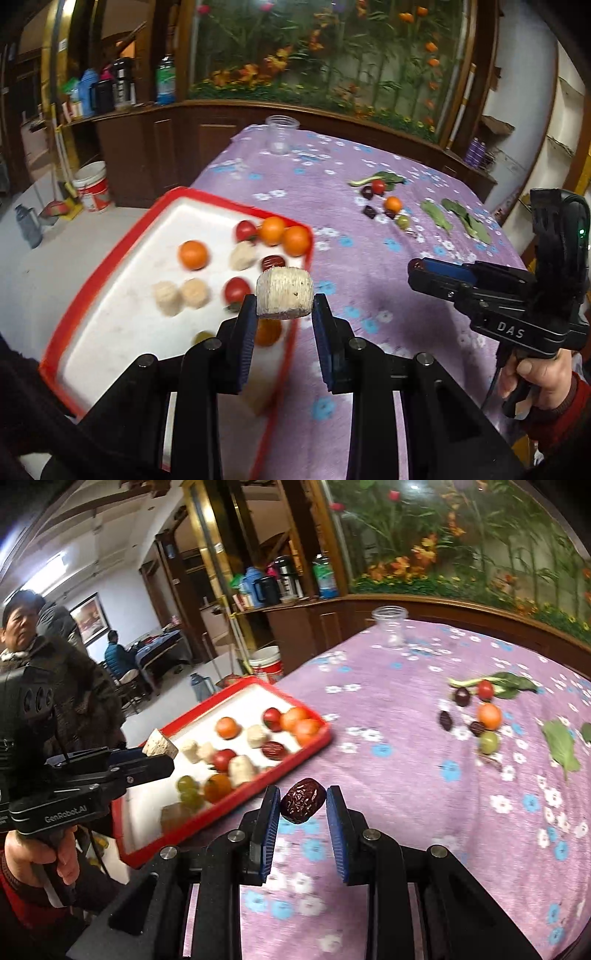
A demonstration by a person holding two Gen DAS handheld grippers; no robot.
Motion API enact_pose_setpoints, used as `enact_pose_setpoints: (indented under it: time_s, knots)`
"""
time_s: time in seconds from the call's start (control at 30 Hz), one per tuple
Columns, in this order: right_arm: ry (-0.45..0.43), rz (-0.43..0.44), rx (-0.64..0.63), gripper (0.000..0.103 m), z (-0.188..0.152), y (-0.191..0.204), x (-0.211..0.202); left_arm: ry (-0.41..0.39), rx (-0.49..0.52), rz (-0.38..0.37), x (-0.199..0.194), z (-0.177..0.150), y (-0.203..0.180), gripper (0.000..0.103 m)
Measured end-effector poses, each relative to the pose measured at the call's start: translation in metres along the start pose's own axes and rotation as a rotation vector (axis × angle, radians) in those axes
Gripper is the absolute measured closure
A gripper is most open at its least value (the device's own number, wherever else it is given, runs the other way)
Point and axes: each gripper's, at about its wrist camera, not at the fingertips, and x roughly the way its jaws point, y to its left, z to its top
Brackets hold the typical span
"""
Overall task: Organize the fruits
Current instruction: 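Carry the beige piece and date into the tray and open both grippers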
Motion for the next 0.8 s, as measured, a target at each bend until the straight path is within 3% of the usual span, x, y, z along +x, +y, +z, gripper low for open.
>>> enact_pose_setpoints:
  time_s: [0.3, 0.8]
  knots:
    - [0.043, 0.071, -0.047, 0.077, 0.016, 0.041, 0.028, 0.015, -0.043, 0.073, 0.0, -0.009, 0.037, 0.076]
    - [0.138, 0.131, -0.078, 0.077, 0.057, 0.081, 0.122, 0.096, -0.118, 0.144, 0.039, -0.009, 0.095, 0.076]
